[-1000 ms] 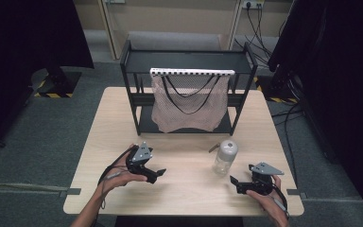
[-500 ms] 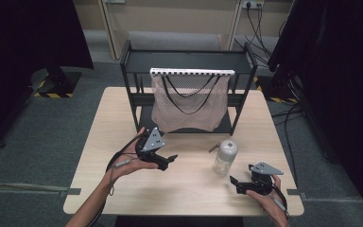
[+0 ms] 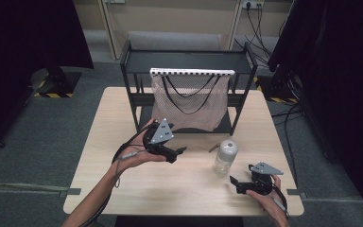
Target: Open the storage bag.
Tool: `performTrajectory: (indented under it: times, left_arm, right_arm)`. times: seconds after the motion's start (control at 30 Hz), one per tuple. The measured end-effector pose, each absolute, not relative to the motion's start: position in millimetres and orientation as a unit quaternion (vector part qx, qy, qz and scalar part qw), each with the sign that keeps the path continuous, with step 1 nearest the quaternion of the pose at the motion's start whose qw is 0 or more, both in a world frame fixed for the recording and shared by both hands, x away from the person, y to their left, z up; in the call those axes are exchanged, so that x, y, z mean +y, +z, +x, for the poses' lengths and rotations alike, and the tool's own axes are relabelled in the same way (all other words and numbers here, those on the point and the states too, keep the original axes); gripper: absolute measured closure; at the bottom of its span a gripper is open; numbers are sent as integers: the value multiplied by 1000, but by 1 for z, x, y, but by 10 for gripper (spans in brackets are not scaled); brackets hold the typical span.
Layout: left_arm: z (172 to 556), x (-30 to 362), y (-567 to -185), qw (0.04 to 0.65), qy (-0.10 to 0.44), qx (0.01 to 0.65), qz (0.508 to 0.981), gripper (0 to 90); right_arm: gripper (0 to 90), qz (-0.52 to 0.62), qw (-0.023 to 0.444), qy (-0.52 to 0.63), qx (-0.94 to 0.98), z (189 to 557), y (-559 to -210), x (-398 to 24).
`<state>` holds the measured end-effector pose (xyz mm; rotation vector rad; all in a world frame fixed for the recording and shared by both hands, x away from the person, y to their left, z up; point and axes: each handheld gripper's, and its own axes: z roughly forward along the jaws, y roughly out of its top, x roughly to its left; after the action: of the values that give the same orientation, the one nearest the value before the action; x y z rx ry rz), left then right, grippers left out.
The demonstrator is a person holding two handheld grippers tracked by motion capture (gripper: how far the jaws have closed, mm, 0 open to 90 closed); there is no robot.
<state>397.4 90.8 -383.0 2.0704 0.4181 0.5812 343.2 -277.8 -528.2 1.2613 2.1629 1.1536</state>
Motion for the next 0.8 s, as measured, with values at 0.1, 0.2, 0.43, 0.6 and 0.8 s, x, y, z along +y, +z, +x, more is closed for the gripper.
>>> performTrajectory:
  times: [0.1,0.2,0.43,0.6,0.8]
  left_arm:
    - [401,88,-377,457,240,167,840,135]
    - [404,84,-374,455,247,168,839,145]
    - [411,75,-366,452,259,162,838,172]
    - [419,72,-361,452,267,165,835,190]
    - [429,67,-357,448,272,164,836,235]
  right_arm:
    - [37,449,191,411,770,343,-528,-278]
    - [37,448,192,411,771,343,-528,-278]
    - [38,449,190,412,770,343,-528,-278]
    - [38,450,190,410,770,344,-528,-278]
    - [39,450,189,411,770,344,-528,-278]
